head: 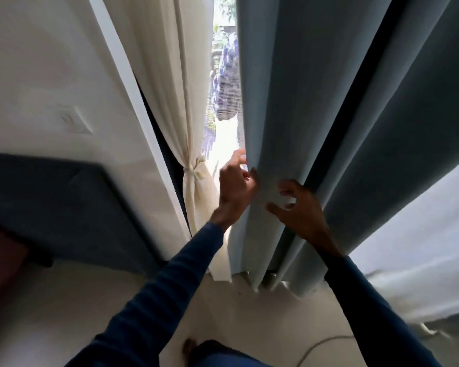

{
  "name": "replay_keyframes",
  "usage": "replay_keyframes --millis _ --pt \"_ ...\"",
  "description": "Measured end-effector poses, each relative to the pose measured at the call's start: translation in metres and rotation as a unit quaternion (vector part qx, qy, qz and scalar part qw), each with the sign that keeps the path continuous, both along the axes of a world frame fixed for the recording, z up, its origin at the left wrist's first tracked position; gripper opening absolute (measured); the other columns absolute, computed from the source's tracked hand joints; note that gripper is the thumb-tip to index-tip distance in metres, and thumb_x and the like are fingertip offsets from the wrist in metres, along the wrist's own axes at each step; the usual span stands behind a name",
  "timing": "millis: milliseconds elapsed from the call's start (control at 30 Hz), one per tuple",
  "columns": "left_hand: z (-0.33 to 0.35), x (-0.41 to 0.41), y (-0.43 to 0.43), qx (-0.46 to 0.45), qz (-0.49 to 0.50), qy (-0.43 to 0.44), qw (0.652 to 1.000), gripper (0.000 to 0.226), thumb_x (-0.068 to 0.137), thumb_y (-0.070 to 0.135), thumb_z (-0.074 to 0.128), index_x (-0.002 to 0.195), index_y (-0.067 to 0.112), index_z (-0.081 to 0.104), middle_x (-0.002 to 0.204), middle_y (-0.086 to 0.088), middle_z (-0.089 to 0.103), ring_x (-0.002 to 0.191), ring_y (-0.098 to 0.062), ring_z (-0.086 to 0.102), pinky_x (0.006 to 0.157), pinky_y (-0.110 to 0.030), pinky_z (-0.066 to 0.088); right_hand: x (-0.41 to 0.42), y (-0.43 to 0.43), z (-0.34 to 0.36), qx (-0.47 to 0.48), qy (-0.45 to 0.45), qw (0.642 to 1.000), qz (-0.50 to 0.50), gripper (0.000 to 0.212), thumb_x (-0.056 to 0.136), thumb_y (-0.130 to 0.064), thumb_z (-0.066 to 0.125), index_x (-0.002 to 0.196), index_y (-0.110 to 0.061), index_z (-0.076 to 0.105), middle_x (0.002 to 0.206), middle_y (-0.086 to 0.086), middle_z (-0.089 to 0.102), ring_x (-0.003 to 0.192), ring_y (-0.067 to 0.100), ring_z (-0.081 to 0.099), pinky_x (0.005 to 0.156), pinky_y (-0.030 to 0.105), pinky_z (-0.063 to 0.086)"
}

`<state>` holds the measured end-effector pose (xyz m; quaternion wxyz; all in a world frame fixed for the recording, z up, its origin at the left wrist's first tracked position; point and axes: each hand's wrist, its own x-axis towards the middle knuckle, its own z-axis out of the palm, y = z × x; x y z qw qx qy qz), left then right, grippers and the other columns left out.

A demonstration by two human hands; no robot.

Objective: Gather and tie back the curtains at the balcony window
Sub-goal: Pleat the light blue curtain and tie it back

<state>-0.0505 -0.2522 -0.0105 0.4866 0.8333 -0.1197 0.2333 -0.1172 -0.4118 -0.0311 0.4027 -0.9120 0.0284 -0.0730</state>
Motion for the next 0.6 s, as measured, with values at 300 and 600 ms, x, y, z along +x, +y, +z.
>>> replay_keyframes --millis 300,600 --pt "0.015 -0.02 -0.023 -0.05 -0.078 0.055 0.994 0.027 0.087 0.026 0.073 0.112 0.014 0.07 0.106 0.005 0.073 0.089 -0.007 0.071 0.08 -0.036 0.06 0.021 -0.026 0.02 0.041 -0.075 0.996 -0.04 0.03 0.094 -0.027 0.072 0.11 -0.002 0.074 0.097 0.013 0.077 0.088 0.019 0.074 0.067 0.011 0.049" --pt "-0.012 0.012 -0.04 -0.026 -0.177 0.137 0.974 0.063 0.079 0.031 0.083 0.132 0.018 0.05 0.123 0.003 0.062 0.105 -0.011 0.065 0.088 -0.041 0.058 0.029 -0.051 0.012 0.076 -0.029 0.997 0.015 0.028 0.1 -0.015 0.064 0.123 0.001 0.068 0.108 0.009 0.071 0.101 0.016 0.066 0.085 0.014 0.05"
